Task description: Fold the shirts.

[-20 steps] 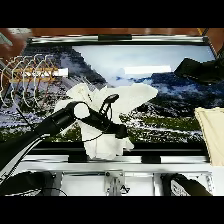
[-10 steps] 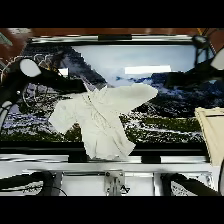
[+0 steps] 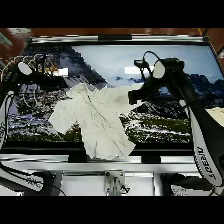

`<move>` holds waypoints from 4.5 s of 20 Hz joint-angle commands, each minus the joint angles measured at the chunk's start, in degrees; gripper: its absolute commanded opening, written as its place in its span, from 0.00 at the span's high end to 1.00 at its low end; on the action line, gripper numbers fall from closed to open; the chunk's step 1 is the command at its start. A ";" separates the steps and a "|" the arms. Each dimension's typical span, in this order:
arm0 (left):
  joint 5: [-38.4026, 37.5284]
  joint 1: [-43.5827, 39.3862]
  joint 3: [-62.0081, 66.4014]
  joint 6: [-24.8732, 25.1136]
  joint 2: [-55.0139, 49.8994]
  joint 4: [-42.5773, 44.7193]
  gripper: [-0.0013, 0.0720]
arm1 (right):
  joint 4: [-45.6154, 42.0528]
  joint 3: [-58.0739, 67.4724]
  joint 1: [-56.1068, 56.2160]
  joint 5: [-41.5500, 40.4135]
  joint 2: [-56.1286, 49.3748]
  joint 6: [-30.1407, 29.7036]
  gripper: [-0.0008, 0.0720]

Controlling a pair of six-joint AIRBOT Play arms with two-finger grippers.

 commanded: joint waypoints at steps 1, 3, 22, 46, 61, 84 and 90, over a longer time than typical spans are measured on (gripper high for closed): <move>4.07 0.02 2.08 2.16 -6.69 0.00 0.15 | 2.47 0.04 4.11 -0.76 -1.03 -0.11 0.06; 4.92 -0.70 3.15 2.93 -9.09 -0.22 0.15 | 2.34 0.04 5.88 -0.90 -1.36 -0.17 0.06; 6.08 -3.19 3.21 9.62 -4.04 -0.31 0.82 | 3.48 0.04 16.92 -12.50 -16.20 -4.74 0.02; 5.53 -11.63 28.85 4.39 37.33 -1.18 0.90 | -44.65 30.97 18.18 -12.09 19.26 15.06 0.89; -18.78 -12.02 -11.93 1.03 36.87 -1.16 0.89 | -24.09 17.97 18.21 15.93 9.57 12.61 0.89; -12.90 -12.61 -28.61 19.89 27.12 2.23 0.16 | -18.25 17.99 10.88 8.07 -0.46 12.94 0.89; -13.33 -15.89 -29.14 25.07 36.44 2.73 0.16 | -18.27 17.99 10.88 7.96 -0.46 12.98 0.89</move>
